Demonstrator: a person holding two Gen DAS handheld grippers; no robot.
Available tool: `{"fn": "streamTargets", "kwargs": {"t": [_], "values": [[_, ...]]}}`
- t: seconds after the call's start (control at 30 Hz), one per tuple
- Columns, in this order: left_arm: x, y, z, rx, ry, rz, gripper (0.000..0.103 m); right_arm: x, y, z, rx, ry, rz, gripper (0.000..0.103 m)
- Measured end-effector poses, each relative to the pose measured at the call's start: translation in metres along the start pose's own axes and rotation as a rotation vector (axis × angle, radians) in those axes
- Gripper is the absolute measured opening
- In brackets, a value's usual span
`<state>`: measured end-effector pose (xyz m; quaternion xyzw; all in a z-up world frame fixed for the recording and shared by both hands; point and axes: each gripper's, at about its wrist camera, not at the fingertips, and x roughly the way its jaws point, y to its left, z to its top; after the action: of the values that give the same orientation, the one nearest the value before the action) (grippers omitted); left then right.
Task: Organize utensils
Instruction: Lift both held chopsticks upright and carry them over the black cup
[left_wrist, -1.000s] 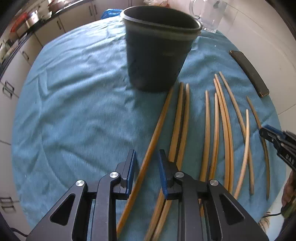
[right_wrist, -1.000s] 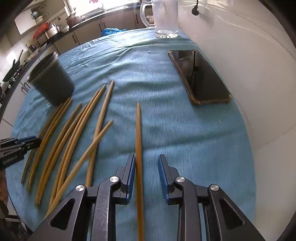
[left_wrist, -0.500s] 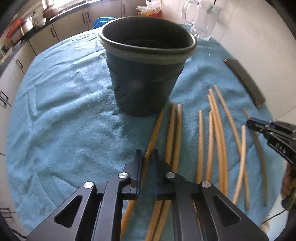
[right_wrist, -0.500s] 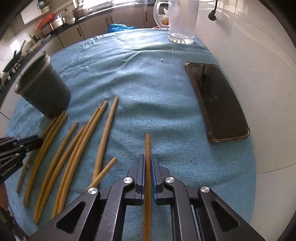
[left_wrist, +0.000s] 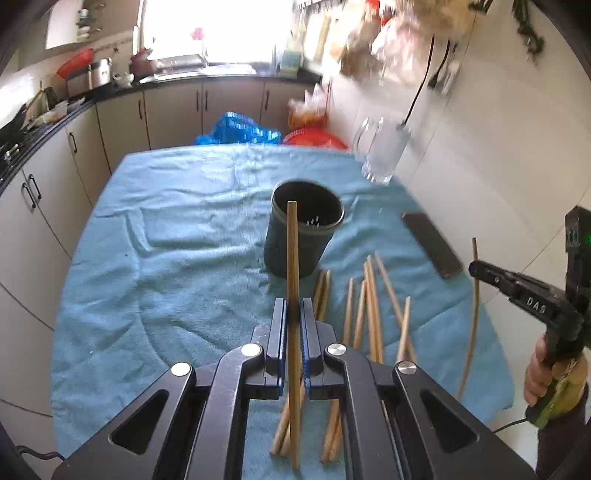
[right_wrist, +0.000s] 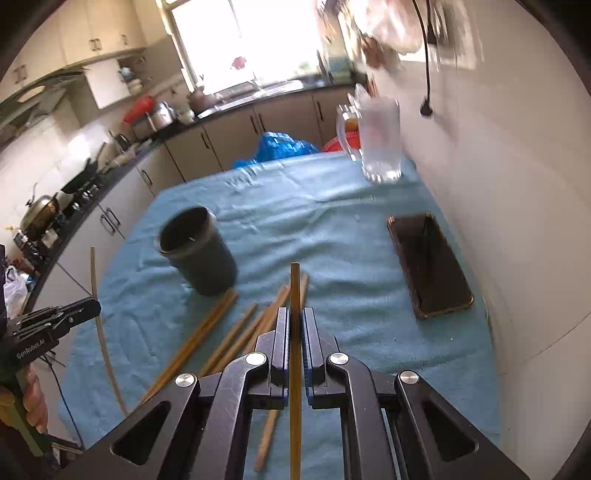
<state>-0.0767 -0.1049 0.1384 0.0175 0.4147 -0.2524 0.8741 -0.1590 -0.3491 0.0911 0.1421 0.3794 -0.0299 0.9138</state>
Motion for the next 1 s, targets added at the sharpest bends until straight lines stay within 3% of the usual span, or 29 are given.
{"fn": "streamTargets", "kwargs": {"t": [0.23, 0.43, 0.77, 1.0], "values": [[-0.036, -0.014, -0.021, 0.045, -0.117, 0.024, 0.006, -0.04, 0.027, -0.004, -0.046, -0.091, 0.025, 0.006], [-0.06, -0.023, -0.018, 0.062, -0.181, -0.005, 0.006, -0.063, 0.039, 0.003, -0.056, -0.145, 0.052, 0.006], [-0.076, -0.026, 0.043, 0.059, -0.265, -0.045, 0.006, -0.094, 0.061, 0.056, -0.063, -0.278, 0.128, 0.006], [-0.055, -0.017, 0.105, -0.007, -0.285, -0.053, 0.006, -0.087, 0.078, 0.111, -0.009, -0.353, 0.209, 0.007]]}}
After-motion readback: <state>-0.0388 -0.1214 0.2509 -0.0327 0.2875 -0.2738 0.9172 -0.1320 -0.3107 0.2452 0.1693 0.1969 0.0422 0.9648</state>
